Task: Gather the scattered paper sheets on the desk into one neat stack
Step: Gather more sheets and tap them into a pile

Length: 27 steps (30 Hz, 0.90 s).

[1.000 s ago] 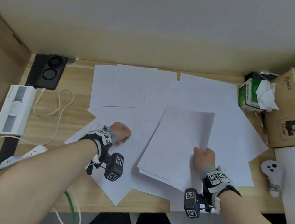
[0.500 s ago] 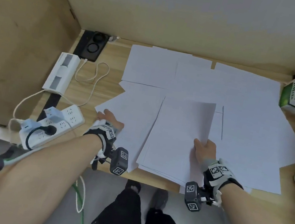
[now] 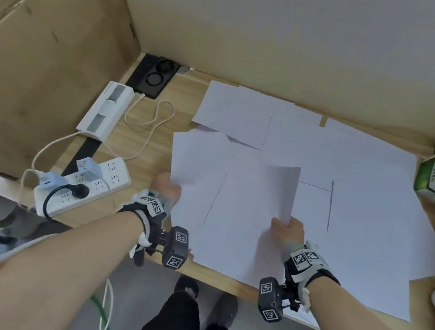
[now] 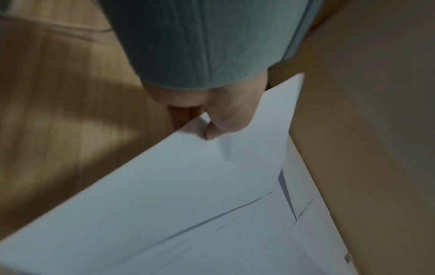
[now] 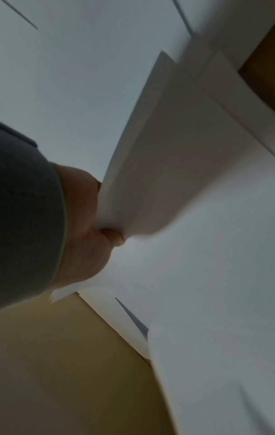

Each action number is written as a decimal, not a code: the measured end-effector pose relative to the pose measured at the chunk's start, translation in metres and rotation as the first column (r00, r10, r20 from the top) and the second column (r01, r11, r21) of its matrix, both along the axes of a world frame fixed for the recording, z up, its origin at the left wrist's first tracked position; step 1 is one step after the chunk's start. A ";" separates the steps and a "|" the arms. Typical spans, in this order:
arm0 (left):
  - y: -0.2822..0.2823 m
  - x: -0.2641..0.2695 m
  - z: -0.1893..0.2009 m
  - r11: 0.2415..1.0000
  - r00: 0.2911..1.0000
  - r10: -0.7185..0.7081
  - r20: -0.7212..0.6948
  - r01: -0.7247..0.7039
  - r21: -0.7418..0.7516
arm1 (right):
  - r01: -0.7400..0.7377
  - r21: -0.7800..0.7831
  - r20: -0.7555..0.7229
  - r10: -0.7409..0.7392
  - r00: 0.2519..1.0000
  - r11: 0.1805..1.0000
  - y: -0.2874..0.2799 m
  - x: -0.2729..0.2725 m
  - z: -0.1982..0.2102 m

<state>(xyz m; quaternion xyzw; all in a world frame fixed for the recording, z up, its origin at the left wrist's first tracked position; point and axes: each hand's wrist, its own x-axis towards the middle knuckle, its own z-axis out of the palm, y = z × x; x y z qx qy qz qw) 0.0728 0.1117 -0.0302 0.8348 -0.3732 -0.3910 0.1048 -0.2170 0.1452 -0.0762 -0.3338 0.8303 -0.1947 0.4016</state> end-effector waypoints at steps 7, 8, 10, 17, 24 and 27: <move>-0.061 0.021 0.066 0.959 0.983 0.173 -0.055 -0.181 -0.217 | -0.005 0.003 -0.014 0.006 1.000 1.000 -0.017 -0.012 0.027; -0.065 0.023 0.071 0.965 0.988 0.145 -0.058 -0.154 -0.214 | -0.013 0.012 -0.024 0.014 1.000 1.000 -0.019 -0.012 0.029; -0.079 0.026 0.081 0.970 0.992 0.110 -0.057 -0.120 -0.210 | -0.002 0.012 -0.050 0.003 0.999 1.000 -0.025 -0.012 0.039; -0.103 0.005 0.075 0.986 0.993 0.070 -0.094 -0.083 -0.142 | 0.041 0.018 0.051 -0.042 0.998 0.999 -0.036 -0.009 0.051; -0.067 -0.058 0.021 0.950 0.945 -0.307 -0.115 0.312 0.028 | 0.125 0.191 0.361 -0.188 0.913 0.974 -0.025 -0.015 0.039; -0.059 -0.074 -0.024 0.920 0.916 -0.391 -0.086 0.392 -0.005 | 0.098 0.244 0.415 -0.195 0.889 0.965 -0.021 -0.016 0.036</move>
